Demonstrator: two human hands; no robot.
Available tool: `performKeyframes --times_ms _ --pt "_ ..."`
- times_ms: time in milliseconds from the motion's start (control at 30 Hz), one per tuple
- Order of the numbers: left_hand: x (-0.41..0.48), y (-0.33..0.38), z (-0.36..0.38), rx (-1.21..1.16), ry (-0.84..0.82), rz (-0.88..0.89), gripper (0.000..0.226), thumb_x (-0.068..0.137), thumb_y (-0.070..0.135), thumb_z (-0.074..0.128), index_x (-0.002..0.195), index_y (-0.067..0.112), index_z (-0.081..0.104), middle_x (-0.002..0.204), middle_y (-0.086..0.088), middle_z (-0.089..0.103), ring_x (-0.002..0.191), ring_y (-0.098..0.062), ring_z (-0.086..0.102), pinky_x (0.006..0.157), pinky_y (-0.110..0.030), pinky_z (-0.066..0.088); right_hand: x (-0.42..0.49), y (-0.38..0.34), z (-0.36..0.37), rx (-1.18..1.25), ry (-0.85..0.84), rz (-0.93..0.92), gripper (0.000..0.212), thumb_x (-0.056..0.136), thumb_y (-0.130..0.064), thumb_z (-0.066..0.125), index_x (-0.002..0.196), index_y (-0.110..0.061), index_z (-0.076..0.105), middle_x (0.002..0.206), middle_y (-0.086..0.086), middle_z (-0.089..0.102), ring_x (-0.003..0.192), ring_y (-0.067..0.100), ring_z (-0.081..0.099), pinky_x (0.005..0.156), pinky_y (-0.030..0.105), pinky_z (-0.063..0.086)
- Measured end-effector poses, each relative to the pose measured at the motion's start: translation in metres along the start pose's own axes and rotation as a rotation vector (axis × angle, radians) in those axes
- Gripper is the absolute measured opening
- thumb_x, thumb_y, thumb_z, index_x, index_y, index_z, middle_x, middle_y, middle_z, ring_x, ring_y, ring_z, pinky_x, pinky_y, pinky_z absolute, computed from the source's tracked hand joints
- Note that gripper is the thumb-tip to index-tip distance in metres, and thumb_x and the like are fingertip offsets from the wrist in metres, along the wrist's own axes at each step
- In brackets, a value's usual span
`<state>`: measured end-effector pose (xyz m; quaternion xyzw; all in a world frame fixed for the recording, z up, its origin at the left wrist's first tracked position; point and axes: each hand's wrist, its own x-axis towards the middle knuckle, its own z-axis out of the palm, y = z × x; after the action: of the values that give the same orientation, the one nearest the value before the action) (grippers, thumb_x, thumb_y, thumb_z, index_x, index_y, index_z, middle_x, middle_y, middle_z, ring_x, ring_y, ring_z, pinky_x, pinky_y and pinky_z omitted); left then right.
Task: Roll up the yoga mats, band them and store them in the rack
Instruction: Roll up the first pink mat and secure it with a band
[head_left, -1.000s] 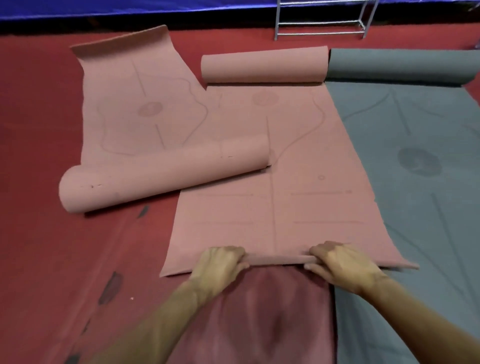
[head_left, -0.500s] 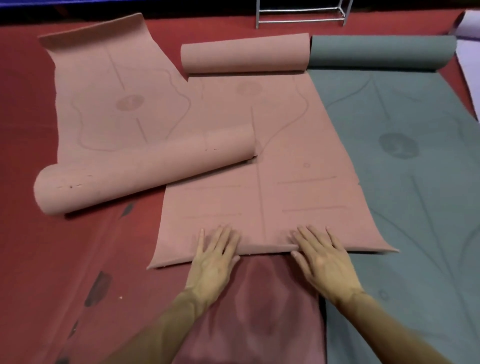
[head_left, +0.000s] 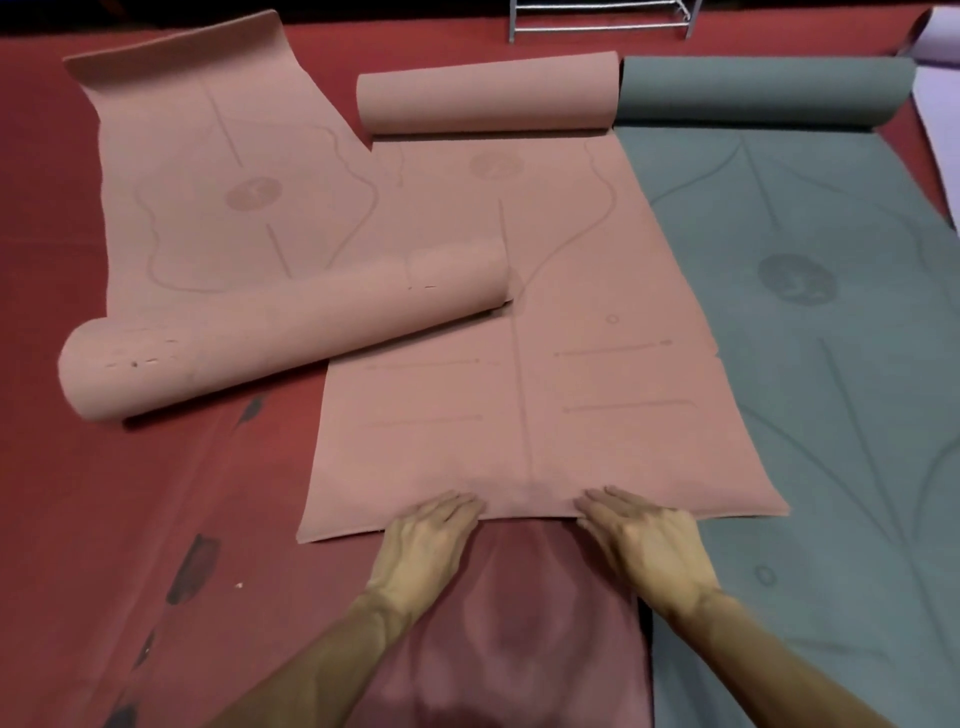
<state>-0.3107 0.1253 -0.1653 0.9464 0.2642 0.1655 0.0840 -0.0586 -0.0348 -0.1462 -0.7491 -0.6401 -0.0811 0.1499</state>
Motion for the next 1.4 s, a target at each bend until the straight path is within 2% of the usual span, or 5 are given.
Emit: performKeyframes --times_ms 267,533,833,1100,1400 --pt "-0.013 -0.001 -0.001 0.019 0.052 0.093 0.058 0.076 0.004 0.042 0.119 0.02 0.078 0.125 0.001 0.075 0.116 -0.02 0.072 0.086 -0.04 0.063 -0.023 -0.003 0.003 -0.022 0.006 0.018 0.04 0.095 -0.034 0.048 0.118 -0.026 0.079 0.123 -0.01 0.075 0.11 0.015 0.073 0.058 0.027 0.059" --pt "-0.013 0.004 0.005 -0.02 0.045 -0.049 0.035 0.098 0.034 0.051 0.115 0.024 0.08 0.121 0.003 0.076 0.115 -0.019 0.072 0.087 -0.043 0.063 -0.004 -0.001 0.009 0.045 -0.019 0.033 0.041 0.103 -0.046 0.047 0.114 -0.024 0.08 0.125 -0.005 0.075 0.117 0.019 0.069 0.107 0.042 0.044" --pt "-0.012 0.012 0.005 0.016 -0.064 -0.142 0.042 0.096 0.046 0.045 0.103 0.029 0.082 0.113 0.008 0.078 0.111 -0.016 0.073 0.085 -0.04 0.062 -0.013 -0.007 0.014 0.052 -0.08 0.076 0.046 0.102 -0.046 0.04 0.106 -0.027 0.082 0.116 -0.009 0.078 0.115 0.016 0.072 0.087 0.04 0.063" --pt "-0.022 0.017 -0.001 0.025 -0.026 -0.015 0.031 0.097 0.035 0.051 0.093 0.025 0.08 0.104 0.009 0.079 0.099 -0.015 0.077 0.066 -0.026 0.061 -0.025 -0.019 0.001 0.034 -0.059 0.112 0.041 0.101 -0.043 0.043 0.098 -0.024 0.079 0.096 -0.01 0.08 0.103 0.01 0.075 0.052 0.03 0.057" --pt "-0.002 0.009 -0.001 0.076 0.118 -0.043 0.04 0.111 0.033 0.04 0.095 0.025 0.076 0.083 0.009 0.072 0.08 -0.018 0.067 0.109 -0.04 0.042 -0.002 -0.017 -0.008 -0.025 0.012 0.079 0.029 0.103 -0.036 0.051 0.083 -0.026 0.069 0.074 -0.008 0.066 0.07 0.021 0.066 0.056 0.035 0.049"
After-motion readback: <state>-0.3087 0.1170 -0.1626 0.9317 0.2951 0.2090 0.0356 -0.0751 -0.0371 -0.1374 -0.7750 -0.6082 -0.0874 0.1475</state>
